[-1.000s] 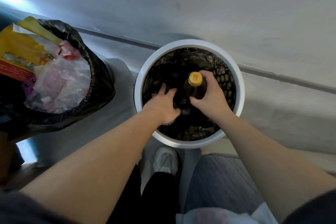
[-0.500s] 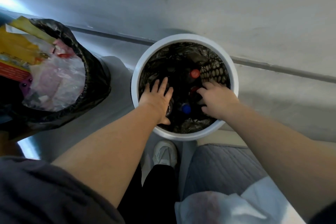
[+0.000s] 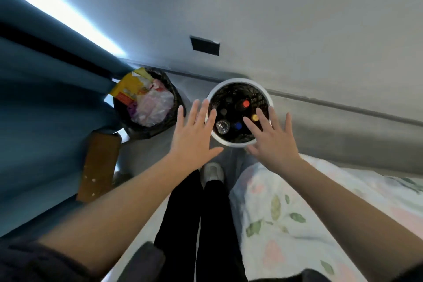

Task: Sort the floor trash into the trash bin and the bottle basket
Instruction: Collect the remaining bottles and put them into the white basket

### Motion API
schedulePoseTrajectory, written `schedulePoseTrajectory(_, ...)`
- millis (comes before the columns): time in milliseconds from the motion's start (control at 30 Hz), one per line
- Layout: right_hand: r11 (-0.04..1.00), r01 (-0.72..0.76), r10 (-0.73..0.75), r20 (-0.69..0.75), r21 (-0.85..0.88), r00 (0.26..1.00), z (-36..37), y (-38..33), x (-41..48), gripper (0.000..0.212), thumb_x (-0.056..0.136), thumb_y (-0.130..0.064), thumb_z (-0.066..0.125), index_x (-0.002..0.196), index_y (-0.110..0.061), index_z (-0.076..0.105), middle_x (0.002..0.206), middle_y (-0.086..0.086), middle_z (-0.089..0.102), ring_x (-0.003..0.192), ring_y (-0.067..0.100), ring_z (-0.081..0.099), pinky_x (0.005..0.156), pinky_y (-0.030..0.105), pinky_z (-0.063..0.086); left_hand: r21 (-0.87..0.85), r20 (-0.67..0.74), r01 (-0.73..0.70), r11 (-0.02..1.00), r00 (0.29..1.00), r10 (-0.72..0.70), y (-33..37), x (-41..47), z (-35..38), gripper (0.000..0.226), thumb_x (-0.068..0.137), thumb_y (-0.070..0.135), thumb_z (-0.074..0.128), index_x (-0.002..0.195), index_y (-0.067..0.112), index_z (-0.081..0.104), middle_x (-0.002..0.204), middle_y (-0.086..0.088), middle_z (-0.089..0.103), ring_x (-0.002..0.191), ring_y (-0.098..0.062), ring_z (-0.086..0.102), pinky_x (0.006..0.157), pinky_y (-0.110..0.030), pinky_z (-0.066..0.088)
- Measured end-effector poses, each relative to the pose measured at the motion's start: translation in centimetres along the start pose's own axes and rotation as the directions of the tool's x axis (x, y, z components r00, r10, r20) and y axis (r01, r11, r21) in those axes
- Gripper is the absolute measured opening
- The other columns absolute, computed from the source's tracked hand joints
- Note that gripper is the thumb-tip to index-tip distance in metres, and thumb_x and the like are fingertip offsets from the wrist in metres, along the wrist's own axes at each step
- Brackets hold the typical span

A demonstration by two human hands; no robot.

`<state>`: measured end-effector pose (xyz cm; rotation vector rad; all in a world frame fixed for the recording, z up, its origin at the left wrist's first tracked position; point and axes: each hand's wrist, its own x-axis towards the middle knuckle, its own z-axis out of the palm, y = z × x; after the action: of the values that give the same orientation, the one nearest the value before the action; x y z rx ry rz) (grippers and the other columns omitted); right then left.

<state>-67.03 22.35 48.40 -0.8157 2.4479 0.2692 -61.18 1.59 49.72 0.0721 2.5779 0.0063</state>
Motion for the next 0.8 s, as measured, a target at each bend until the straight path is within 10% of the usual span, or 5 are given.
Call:
schedulePoseTrajectory(400,0.958,0.226,-0.195,-0.177,0.176,0.965,-13.7,-13.9,-15.6,0.066,0.095,-0.055,0.035,0.152,-0.031,0.012,0.161,0.007,0.008,0.147,0.032,-0.001,0.112,0.062,0.003,-0.269,-0.067,0.471,0.840,0.861,-0.504,-1.5,-27.3,-8.1,0.085,0.087,0.066,0.033,0.152,0.021,0.002,0.160,-0.008,-0.008,0.147,-0.028,-0.007,0.115,-0.057,0.001)
schedulePoseTrajectory(800,0.667,0.709,-0.734,-0.041,-0.228,0.677,-16.7,-28.6,-20.3,0.066,0.095,-0.056,0.030,0.152,-0.031,0.008,0.161,0.006,0.000,0.148,0.031,-0.005,0.112,0.062,-0.001,-0.554,0.208,0.812,0.182,0.347,-0.915,1.6,-45.0,-0.3,0.078,0.091,0.063,0.029,0.151,0.024,-0.001,0.160,-0.007,-0.009,0.147,-0.027,-0.008,0.113,-0.057,-0.002)
